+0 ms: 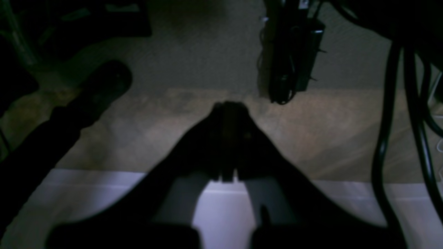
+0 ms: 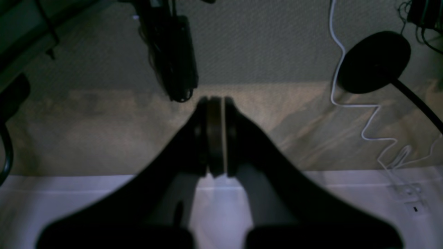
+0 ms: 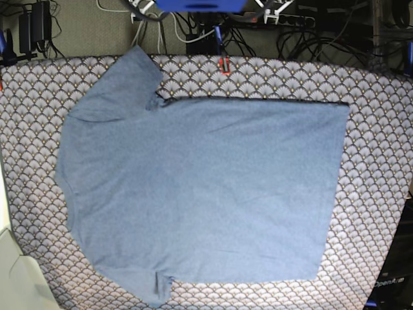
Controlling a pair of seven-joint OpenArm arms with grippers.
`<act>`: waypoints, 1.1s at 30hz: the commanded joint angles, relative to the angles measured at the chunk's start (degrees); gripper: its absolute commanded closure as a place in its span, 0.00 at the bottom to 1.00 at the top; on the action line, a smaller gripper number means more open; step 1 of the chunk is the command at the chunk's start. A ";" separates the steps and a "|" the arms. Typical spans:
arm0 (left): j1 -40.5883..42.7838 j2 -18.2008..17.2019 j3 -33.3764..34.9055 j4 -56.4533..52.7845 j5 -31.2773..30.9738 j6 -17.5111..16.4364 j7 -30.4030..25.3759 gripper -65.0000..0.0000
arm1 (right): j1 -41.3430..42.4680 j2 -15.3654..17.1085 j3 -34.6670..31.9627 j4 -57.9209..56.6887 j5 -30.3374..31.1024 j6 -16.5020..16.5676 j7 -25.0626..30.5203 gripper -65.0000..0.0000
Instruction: Fold the T-shirt properly
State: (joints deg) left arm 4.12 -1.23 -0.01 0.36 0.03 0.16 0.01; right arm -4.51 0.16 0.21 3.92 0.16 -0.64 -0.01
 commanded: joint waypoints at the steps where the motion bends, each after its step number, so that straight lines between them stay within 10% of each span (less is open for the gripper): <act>1: 0.41 -0.13 0.05 -0.05 0.36 -0.03 -0.05 1.00 | -0.54 0.06 -0.08 -0.01 -0.38 0.69 -0.21 1.00; 33: 1.37 -0.13 0.05 0.03 0.36 -0.21 -0.05 1.00 | -1.33 -0.03 -0.08 -0.01 -0.38 0.69 -0.12 1.00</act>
State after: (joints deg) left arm 5.06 -1.26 -0.01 0.47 0.03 -0.01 -0.19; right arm -5.45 0.16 0.21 3.92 -0.05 -0.64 -0.01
